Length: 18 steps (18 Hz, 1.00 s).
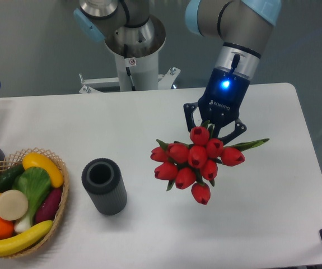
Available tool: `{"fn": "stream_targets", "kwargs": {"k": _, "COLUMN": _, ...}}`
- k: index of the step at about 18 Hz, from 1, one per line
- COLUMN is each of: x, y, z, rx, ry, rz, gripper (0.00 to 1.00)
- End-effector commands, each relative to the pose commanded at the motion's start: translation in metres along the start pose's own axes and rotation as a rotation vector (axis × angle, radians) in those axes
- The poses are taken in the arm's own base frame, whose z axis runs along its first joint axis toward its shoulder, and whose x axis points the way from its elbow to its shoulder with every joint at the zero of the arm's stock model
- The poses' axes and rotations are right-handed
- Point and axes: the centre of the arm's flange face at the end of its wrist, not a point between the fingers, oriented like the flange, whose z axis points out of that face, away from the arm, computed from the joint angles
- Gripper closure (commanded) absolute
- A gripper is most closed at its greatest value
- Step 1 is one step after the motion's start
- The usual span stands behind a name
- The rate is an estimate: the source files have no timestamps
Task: Insert the flowers into the vase
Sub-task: 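Hold the red tulip bunch in the gripper above the table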
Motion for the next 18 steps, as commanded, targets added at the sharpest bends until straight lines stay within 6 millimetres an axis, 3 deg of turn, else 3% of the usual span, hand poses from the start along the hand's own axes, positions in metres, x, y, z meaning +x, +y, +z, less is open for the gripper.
{"fn": "stream_targets", "kwargs": {"k": 14, "x": 0.006, "y": -0.003, "z": 0.010, "rx": -0.002, "ry": 0.016, "rz": 0.015, "gripper": 0.75}}
{"fn": "stream_targets", "kwargs": {"k": 18, "x": 0.029, "y": -0.022, "z": 0.026, "rx": 0.057, "ry": 0.086, "rz": 0.062, "gripper": 0.75}}
